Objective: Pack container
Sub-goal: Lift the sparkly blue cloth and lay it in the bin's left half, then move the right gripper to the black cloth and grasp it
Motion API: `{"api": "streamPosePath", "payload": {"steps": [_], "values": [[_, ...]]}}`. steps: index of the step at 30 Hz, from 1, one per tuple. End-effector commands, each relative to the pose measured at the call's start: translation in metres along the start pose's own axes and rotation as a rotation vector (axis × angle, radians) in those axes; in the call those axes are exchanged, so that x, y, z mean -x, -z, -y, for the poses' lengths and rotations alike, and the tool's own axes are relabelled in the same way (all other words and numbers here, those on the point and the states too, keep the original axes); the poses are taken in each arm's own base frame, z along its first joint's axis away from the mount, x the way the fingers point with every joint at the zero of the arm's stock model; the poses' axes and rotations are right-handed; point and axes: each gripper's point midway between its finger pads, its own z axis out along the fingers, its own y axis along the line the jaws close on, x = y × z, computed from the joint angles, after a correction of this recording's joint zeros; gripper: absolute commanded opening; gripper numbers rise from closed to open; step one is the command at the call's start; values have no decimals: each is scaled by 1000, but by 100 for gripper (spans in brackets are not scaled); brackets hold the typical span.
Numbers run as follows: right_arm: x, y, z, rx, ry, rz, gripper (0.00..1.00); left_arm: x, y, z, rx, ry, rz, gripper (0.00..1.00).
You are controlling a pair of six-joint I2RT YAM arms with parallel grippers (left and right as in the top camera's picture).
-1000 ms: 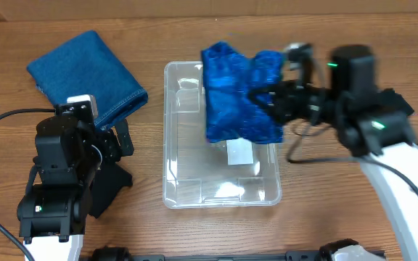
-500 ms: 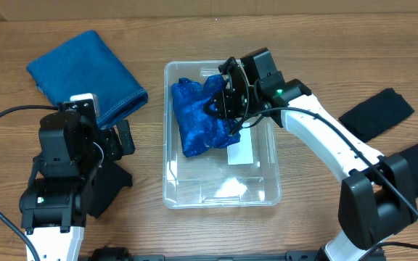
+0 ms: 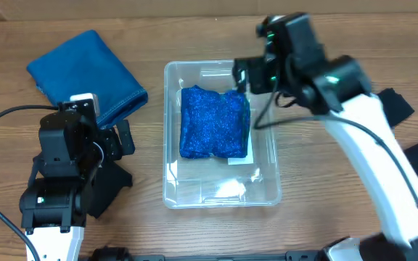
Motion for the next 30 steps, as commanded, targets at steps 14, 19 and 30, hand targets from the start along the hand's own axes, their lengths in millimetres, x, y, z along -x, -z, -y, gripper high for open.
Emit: {"api": "streamPosePath", "payload": {"steps": [14,19,30], "values": [[-164,-30,396,-267,-1167,-164,100,10,7,2,-3,4,30,100],[-184,-66,411,-241,-1111,-139,100,8,7,1,-2,4,22,100],[-212,-130,405,-118,-1100,-227,96,7,7,1,-1,4,18,100]]}}
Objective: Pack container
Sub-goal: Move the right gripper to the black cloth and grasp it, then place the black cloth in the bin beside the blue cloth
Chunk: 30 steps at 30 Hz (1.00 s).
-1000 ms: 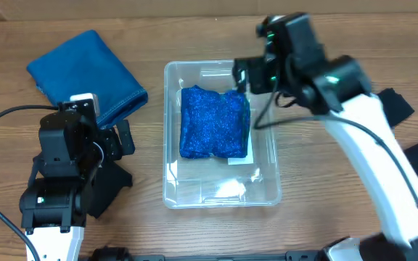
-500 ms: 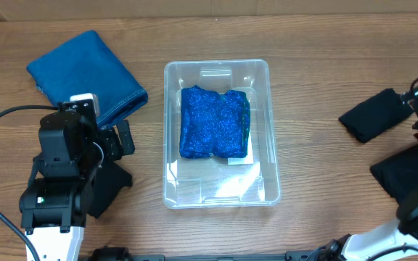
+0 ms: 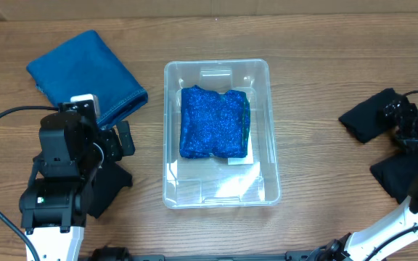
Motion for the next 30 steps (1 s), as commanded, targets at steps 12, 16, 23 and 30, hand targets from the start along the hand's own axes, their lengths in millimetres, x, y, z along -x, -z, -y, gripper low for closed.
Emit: {"api": "streamPosePath", "payload": {"steps": [12,16,23,30], "values": [[-29,-1,-65,215,130,-109,4,9,7,2,-3,4,26,100],[-34,79,-129,399,298,-22,4,8,7,1,-2,4,23,100],[-212,220,-258,558,988,59,4,8,7,0,6,4,21,100],[-359,123,-282,375,1316,-238,4,5,7,-1,8,4,7,100]]}}
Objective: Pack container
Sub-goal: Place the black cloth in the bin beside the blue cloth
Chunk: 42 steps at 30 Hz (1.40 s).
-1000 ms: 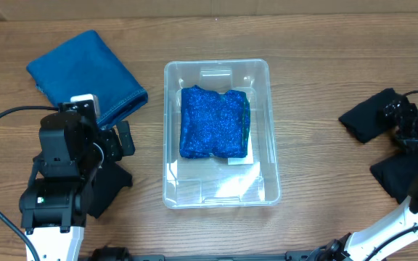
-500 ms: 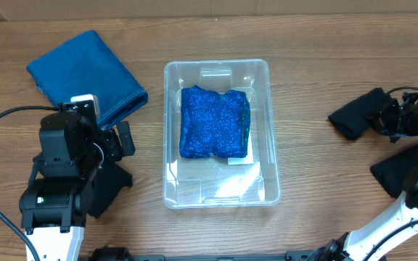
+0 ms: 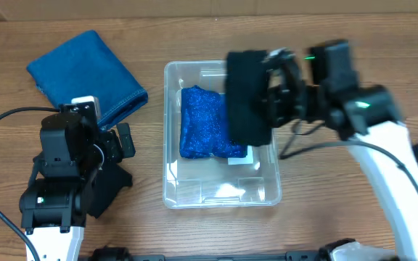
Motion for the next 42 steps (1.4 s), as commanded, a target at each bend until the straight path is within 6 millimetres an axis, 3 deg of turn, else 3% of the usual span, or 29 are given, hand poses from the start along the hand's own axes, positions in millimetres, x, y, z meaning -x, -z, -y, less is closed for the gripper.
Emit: {"api": "streamPosePath", "payload": {"steps": [1,4,6,7,8,9,13,16,17,18,20,21,22,24,25,26,28,32,37,42], "values": [[-10,-58,16,-48,-39,-121,4,10,7,0,5,4,29,100],[-31,-104,42,-66,-102,-243,4,7,7,0,7,4,18,100],[-42,-118,71,-198,-146,-284,5,7,7,0,7,4,18,100],[-41,-116,82,-264,-150,-275,21,7,7,0,7,4,18,100],[-38,-112,89,-310,-141,-269,49,7,7,0,7,4,18,100],[-39,-109,90,-325,-140,-276,63,7,7,0,6,4,18,100],[-27,-96,78,-318,-125,-262,100,7,7,0,6,4,18,100],[22,-47,51,-345,-91,-107,100,7,7,0,6,4,18,100],[49,-7,35,-353,-79,5,100,7,7,0,6,4,18,100],[62,24,36,-406,-125,92,100,7,7,0,6,4,18,100],[69,82,55,-531,-258,226,100,7,7,0,6,4,18,100],[59,115,76,-613,-384,283,100,7,7,0,6,4,18,100],[36,155,111,-715,-589,335,100,7,7,0,6,4,18,100],[-1,197,155,-810,-821,352,100,7,7,0,6,4,18,100],[-38,223,186,-857,-990,338,100,7,7,0,6,4,18,100],[-89,247,221,-877,-1194,327,100,7,7,0,7,3,19,100],[-132,259,245,-864,-1339,331,100,7,7,0,7,3,18,100],[-224,253,282,-839,-1627,348,100,7,7,0,6,4,18,100],[-314,192,309,-723,-1811,392,100,7,7,0,6,4,18,100],[-346,142,324,-667,-1793,487,100,7,7,0,6,4,18,100]]}}
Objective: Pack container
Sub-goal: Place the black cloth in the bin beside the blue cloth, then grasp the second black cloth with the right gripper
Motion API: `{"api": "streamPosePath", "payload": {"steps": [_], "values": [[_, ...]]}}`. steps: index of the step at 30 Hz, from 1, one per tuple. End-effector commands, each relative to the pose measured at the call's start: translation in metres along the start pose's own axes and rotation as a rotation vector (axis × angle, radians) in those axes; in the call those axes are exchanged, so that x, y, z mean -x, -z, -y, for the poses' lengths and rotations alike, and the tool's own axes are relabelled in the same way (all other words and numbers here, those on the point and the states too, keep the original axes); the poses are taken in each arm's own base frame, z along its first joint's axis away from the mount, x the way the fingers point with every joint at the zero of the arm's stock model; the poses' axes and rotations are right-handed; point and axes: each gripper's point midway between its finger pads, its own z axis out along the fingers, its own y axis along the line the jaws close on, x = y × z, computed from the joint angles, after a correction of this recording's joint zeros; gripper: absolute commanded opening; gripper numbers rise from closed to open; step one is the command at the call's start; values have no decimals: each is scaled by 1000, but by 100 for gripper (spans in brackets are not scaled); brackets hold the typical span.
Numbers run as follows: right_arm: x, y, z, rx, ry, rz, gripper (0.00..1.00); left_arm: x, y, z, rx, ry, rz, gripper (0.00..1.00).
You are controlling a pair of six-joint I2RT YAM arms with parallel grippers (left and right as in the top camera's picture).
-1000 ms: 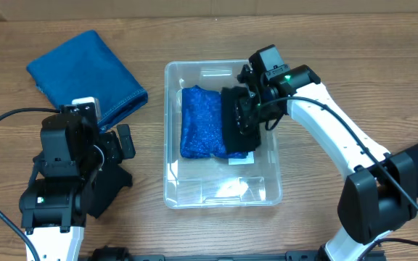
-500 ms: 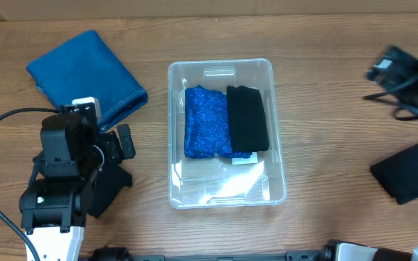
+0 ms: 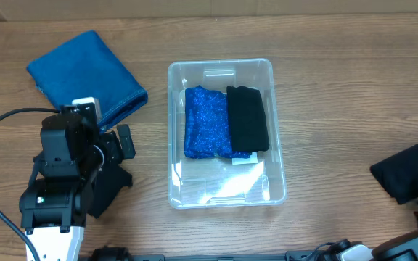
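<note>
The clear plastic container (image 3: 220, 64) stands in the middle of the table. Inside it a sparkly blue folded cloth (image 3: 207, 122) lies on the left and a black folded cloth (image 3: 247, 118) lies right beside it. Another black cloth (image 3: 405, 172) lies on the table at the far right. Only a sliver of my right arm shows at the right edge next to that cloth, its fingers hidden. My left arm (image 3: 67, 170) stands at the lower left, apart from the container. Whether its gripper (image 3: 123, 141) is open or shut does not show.
A larger plain blue folded cloth (image 3: 85, 69) lies at the back left, just beyond the left arm. A dark cloth (image 3: 113, 187) lies partly under the left arm. A black cable loops at the left edge.
The black cloth that my right gripper held over the container's right side now lies inside, beside the blue cloth. The right arm is now at the right edge. The container sits slightly further right.
My right gripper was at the container's far right corner, the sparkly blue cloth inside. Then it was at the far right on two black cloths. Then it held one black cloth over the container. Now that cloth lies in the container and one black cloth lies at the right.
</note>
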Motion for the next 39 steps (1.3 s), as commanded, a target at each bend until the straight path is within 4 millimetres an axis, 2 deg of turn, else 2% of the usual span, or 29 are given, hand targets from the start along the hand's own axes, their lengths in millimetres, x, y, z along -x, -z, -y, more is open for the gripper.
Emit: {"api": "streamPosePath", "payload": {"steps": [1,9,12,16,17,18,19,23,24,26,28,29,30,32,33,36,38,39], "values": [[-15,-20,0,85,10,-14,100,11,7,1,4,4,33,100],[-29,-59,5,160,-14,-46,98,10,7,0,4,4,29,100],[-34,-64,-2,214,-18,-90,70,9,7,0,4,4,26,100],[-37,-59,-19,309,-5,-116,45,9,7,0,4,4,26,100],[-39,-57,-25,346,0,-129,33,9,7,0,4,4,26,100],[-41,-52,-34,397,5,-150,11,9,7,0,4,4,26,100],[-42,-48,-41,437,10,-167,4,9,7,0,4,4,26,100],[-51,-1,-102,707,123,-259,4,9,7,0,4,4,26,100],[-57,20,-128,760,207,-265,4,9,7,0,4,4,25,100],[-72,56,-165,828,372,-255,4,9,7,0,4,4,25,100],[-106,114,-214,921,629,-222,4,9,7,0,5,4,26,100],[-126,139,-231,962,736,-214,4,9,7,0,5,4,26,100],[-156,173,-251,1021,890,-210,4,9,7,0,5,4,26,100],[-212,218,-269,1073,1127,-223,4,9,7,0,5,4,26,100],[-241,233,-273,1058,1241,-215,4,9,7,0,5,4,26,100],[-307,249,-264,974,1524,-181,4,9,7,0,5,4,26,100],[-350,247,-245,957,1722,-229,4,9,7,0,5,4,26,100],[-373,242,-229,956,1838,-289,4,9,7,0,5,4,26,100]]}}
